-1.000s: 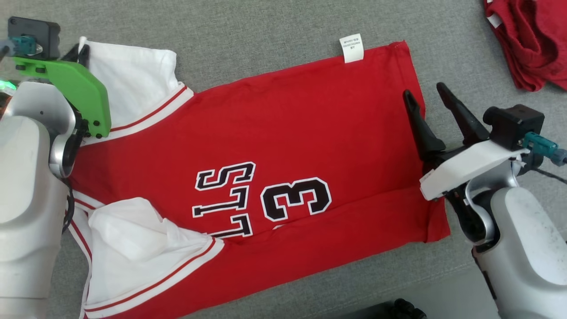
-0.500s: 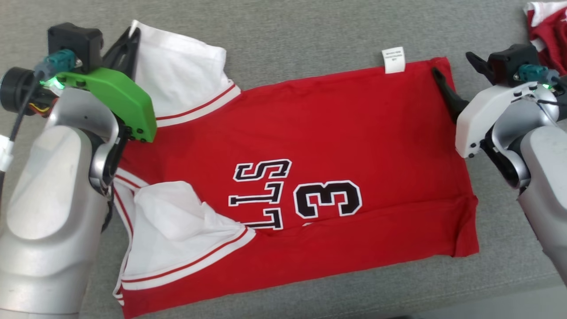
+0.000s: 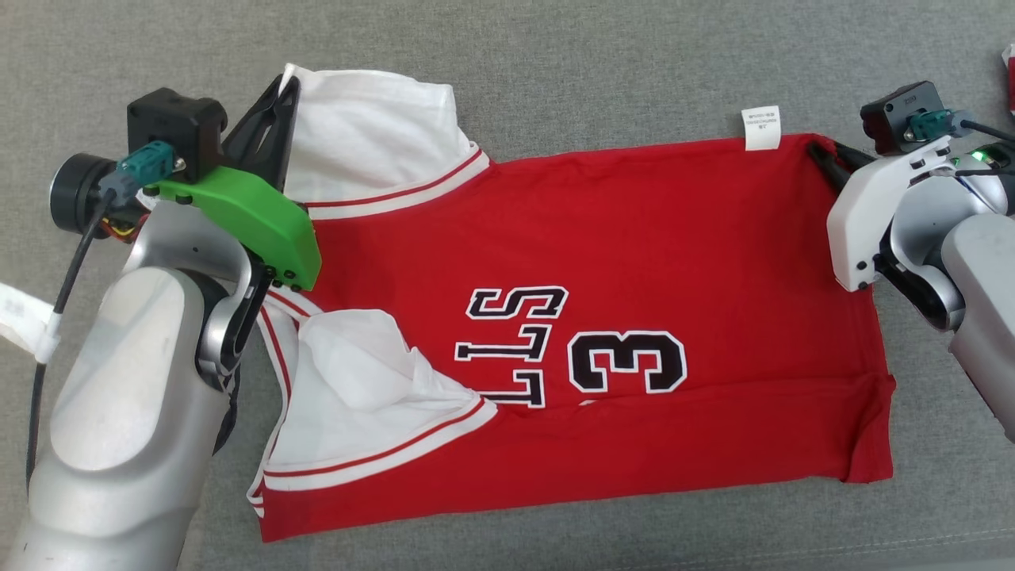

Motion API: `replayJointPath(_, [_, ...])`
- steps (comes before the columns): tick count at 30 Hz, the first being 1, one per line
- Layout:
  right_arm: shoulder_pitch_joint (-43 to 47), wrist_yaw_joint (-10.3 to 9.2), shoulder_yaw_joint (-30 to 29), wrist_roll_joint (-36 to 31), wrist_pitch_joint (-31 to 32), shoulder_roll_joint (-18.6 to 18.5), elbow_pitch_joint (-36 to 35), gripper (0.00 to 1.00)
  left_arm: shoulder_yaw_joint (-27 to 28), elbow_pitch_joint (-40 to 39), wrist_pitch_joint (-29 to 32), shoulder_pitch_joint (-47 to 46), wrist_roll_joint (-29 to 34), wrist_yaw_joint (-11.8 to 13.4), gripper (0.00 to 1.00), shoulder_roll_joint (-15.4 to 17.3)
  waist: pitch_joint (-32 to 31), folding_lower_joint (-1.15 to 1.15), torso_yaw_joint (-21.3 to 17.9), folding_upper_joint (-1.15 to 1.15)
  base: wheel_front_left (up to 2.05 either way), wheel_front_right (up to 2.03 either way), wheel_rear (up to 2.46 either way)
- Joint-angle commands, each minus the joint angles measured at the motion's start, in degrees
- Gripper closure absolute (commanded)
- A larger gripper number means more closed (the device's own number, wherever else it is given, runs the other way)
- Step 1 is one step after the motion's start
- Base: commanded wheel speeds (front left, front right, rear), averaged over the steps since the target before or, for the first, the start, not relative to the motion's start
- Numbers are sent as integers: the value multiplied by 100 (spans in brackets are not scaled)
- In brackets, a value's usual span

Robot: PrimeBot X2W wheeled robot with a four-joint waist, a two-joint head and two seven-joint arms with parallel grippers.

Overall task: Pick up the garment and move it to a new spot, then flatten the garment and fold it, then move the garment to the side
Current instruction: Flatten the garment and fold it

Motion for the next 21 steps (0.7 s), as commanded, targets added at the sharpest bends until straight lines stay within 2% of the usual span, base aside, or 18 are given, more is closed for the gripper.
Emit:
replayJointPath(1, [-72, -3, 38, 64, -125, -46, 76, 100, 40, -53, -91, 136, -46, 49, 100, 30, -77, 0, 10, 0, 0, 0, 0])
replayJointPath(10, [217, -3, 27, 120, -1244, -90, 32, 100, 223, -853, -628, 1025, -176, 250, 100, 108, -555, 0, -34, 0, 0, 0, 0])
replayJointPath(15, [829, -3, -116, 211, -1643, -171, -424, 100, 316, -1709, -771, 1934, -213, 503, 100, 193, -840, 0, -46, 0, 0, 0, 0])
replayJointPath(21, [1835, -3, -552, 113, -1787, -148, -1066, 100, 390, -2597, -790, 3164, -322, 864, 100, 212, -1138, 0, -89, 0, 0, 0, 0])
